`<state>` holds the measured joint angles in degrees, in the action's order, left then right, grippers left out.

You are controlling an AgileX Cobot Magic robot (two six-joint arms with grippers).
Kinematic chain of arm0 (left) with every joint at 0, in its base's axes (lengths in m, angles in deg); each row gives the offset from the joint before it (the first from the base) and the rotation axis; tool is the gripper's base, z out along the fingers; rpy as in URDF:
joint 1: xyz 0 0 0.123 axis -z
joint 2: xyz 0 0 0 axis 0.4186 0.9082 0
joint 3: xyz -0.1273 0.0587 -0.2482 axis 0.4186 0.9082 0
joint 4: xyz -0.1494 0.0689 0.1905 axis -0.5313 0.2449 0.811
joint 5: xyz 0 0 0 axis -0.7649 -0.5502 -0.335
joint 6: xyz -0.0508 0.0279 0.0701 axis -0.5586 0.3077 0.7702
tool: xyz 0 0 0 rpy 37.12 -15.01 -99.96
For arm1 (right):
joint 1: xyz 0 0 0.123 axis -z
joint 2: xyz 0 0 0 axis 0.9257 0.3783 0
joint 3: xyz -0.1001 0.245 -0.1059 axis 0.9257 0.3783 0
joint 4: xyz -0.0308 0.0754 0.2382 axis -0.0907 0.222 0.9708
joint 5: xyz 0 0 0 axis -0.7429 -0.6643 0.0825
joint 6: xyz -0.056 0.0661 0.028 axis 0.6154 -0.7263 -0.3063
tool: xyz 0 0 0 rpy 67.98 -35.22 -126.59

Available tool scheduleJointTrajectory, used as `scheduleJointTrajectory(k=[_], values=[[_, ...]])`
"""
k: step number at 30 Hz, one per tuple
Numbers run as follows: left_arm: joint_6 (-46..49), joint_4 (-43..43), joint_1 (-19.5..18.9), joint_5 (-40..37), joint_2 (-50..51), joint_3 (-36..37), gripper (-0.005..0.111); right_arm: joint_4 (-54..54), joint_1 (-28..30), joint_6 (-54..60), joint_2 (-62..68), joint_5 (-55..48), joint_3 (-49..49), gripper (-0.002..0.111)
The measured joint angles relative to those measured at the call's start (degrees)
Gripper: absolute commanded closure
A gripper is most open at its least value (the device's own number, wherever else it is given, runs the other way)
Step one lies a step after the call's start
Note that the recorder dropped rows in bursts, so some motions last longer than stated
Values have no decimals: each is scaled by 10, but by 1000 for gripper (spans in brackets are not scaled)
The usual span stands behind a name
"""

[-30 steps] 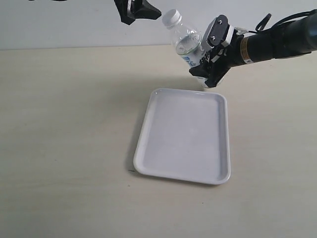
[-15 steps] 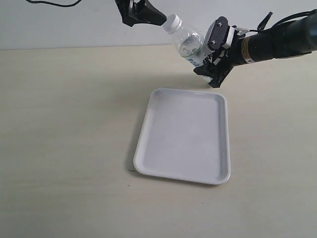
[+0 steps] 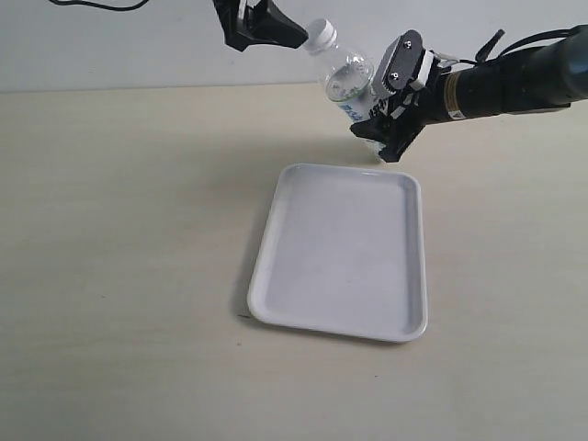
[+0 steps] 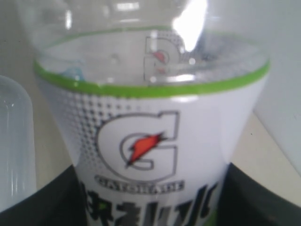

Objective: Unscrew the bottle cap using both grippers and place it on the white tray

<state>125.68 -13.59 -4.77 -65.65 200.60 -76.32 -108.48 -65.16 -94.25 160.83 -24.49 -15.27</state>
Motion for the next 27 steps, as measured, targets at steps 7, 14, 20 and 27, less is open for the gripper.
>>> scheduleJointTrajectory(k=[7, 14, 20, 27], values=[[24, 0, 0, 2, -1, 0, 33, 2, 0, 19, 2, 0, -1, 108], [44, -2, 2, 13, 9, 0, 33, 3, 0, 38, 2, -6, -1, 108], [59, -7, 11, 20, 16, 12, 34, 3, 0, 40, 2, -9, -1, 108], [72, -15, 16, 52, 17, 22, 34, 3, 0, 44, 2, -10, -1, 108]])
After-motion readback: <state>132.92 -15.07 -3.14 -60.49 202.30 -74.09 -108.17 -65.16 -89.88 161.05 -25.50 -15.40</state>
